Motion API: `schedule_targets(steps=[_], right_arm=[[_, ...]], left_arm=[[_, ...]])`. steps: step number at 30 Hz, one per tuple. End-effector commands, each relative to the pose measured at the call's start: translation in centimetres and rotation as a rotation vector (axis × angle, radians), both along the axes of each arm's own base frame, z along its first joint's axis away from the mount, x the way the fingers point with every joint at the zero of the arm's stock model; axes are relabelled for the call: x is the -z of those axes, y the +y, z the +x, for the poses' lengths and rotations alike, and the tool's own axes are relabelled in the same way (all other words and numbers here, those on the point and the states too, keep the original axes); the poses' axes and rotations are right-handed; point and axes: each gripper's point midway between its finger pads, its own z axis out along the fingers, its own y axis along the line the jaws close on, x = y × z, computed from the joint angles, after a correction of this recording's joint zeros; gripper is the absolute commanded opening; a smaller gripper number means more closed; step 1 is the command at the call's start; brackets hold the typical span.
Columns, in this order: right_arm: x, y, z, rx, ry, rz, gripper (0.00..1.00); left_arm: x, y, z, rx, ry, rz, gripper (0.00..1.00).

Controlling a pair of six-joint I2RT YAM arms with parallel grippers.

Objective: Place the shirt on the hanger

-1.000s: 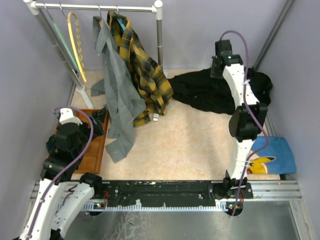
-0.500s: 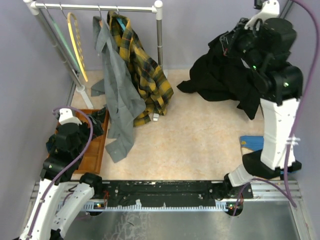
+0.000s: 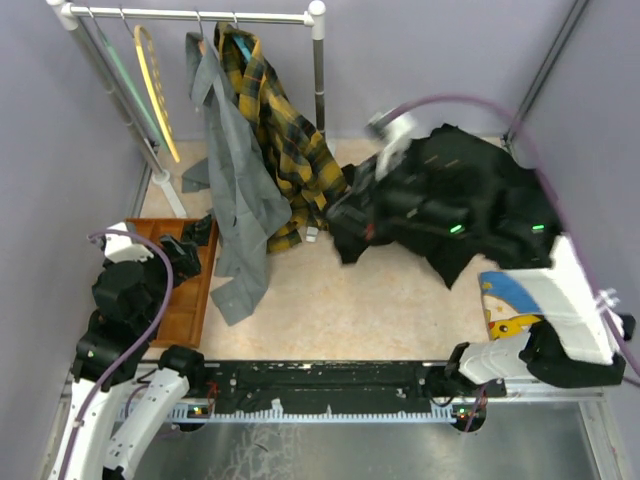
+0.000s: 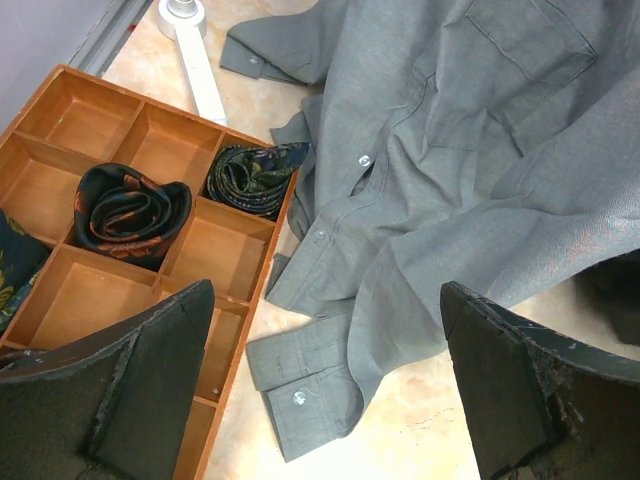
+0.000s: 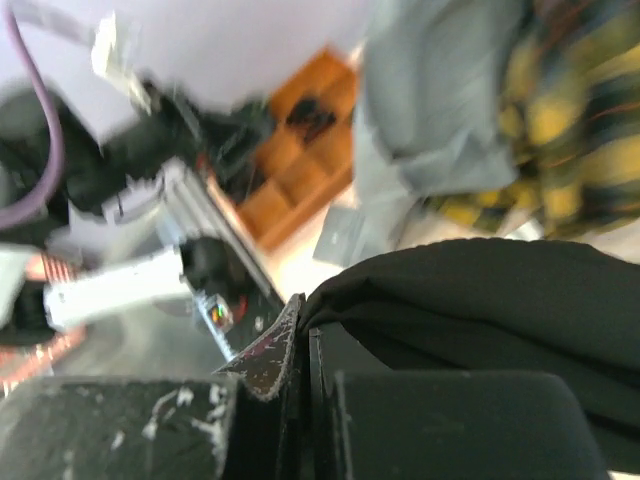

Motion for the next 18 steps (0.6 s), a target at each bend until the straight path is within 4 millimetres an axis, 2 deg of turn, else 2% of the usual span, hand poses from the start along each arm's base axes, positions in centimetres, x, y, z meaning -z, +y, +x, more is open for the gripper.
schedule_targets(steps=[1,4,6,7,9,11,13,16,18], right_arm=[[6.7,6.2,-2.8,-0.022,0.007,-0.151,0.0],[10.5,7.5,-2.2,0.061,0.033,-0.164,0.02],[13.4,6.9,-1.2,0.144,0.047,-0.179,0.07],[15.4,6.1,-0.7,0.189,0.056,-0.217,0.16],[17.8,4.3,0.8,0.272,0.08,-0.284,0.41],[19.6,1.9,2.3,0.351,0.099,-0.349,0.6],[20.7,-0.9,3.9,0.435,0.121,-0.385,0.7],[21.5,-5.6,6.4,0.553,0.166,-0.395,0.74],[22.0,-10.0,8.9,0.69,0.201,-0.377,0.77]], left_arm=[[-1.0,0.0,0.2,0.004,-0.019,0.002,1.0],[-1.0,0.2,0.0,-0.008,-0.014,0.006,1.0],[-1.0,-0.1,0.1,0.011,-0.017,0.004,1.0],[-1.0,-0.4,0.2,0.025,-0.015,0.005,1.0],[-0.9,-0.7,0.4,0.043,-0.007,0.009,1.0],[-0.7,-1.1,0.8,0.063,0.014,0.019,1.0],[-0.5,-1.6,1.1,0.087,0.034,0.026,1.0],[-0.1,-2.3,1.6,0.119,0.07,0.029,1.0],[0.1,-2.8,1.8,0.139,0.086,0.027,1.0]])
